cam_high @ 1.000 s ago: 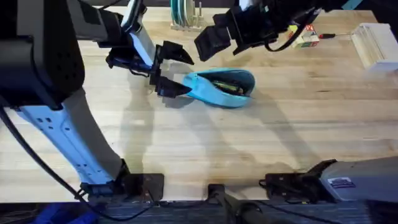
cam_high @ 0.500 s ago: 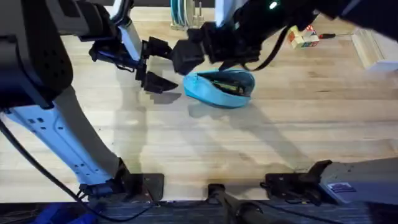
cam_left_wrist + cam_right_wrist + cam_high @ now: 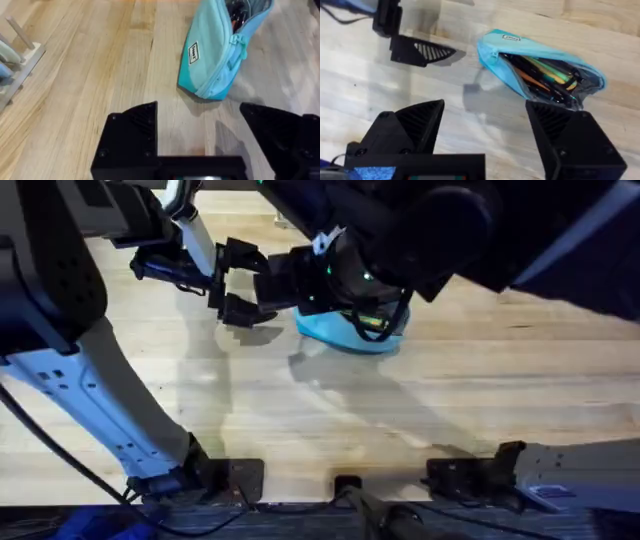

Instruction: Unzip the bag, pick up the pens from the table one at a time and place them inside, then zip the bag closed.

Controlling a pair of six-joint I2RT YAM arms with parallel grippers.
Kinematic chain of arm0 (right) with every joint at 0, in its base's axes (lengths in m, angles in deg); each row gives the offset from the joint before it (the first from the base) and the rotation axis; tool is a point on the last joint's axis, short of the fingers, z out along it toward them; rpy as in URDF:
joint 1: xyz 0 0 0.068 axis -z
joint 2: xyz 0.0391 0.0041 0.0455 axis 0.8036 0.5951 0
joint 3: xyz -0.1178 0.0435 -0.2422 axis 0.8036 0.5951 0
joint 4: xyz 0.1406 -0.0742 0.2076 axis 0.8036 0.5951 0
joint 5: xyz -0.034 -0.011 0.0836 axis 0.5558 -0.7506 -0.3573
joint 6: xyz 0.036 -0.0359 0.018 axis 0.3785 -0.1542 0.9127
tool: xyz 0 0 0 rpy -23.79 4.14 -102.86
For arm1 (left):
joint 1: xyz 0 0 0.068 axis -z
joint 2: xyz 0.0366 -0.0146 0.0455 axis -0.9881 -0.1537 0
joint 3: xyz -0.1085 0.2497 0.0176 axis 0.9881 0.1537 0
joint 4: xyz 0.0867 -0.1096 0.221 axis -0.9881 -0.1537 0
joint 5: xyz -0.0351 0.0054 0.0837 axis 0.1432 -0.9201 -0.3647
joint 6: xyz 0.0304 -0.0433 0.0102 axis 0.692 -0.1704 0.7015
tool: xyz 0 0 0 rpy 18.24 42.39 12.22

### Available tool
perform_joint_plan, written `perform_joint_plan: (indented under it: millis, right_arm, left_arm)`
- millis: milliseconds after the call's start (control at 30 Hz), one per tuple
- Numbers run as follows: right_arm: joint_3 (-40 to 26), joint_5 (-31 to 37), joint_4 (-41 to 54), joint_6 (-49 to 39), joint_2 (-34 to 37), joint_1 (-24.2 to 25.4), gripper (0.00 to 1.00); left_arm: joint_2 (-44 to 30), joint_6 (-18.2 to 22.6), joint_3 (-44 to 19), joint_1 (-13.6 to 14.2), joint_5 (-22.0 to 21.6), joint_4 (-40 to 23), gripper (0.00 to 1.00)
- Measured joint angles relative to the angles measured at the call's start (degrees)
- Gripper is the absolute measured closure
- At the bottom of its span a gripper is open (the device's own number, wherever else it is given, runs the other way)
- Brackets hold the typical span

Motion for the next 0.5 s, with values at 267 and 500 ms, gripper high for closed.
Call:
perform_joint_plan:
  millis: [267, 500]
  right_arm:
    - [0.0, 1.27, -0.04, 4.78, 0.0, 0.0, 0.003]
    - [0.0, 1.4, -0.04, 9.41, 0.0, 0.0, 0.004]
  left_arm:
    - [0.0, 0.0, 0.0, 0.0, 0.0, 0.0, 0.008]
    - [0.0, 0.0, 0.0, 0.0, 0.0, -0.42, 0.007]
